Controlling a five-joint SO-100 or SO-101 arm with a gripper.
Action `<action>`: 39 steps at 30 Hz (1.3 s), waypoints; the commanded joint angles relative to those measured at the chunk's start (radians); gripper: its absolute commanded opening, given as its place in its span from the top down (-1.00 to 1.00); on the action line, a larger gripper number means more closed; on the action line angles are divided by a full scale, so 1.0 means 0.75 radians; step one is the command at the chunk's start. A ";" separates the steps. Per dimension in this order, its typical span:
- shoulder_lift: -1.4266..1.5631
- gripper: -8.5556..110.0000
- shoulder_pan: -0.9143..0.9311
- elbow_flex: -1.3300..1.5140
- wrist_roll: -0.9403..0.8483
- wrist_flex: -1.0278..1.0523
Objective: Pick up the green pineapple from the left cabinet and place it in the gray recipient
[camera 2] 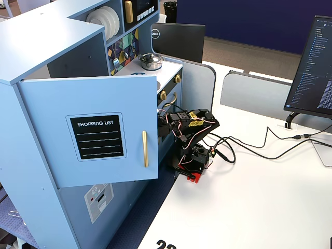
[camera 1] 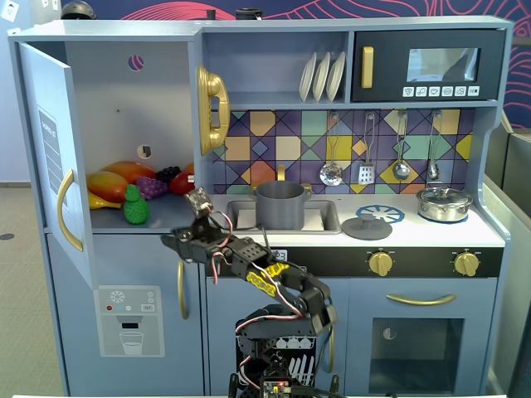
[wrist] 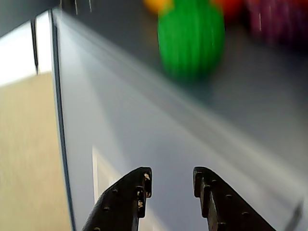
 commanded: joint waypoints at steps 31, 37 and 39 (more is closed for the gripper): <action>-0.875 0.29 0.137 -0.534 0.229 -0.730; -0.984 0.30 0.157 -0.603 0.241 -0.759; -1.035 0.31 0.162 -0.646 0.243 -0.779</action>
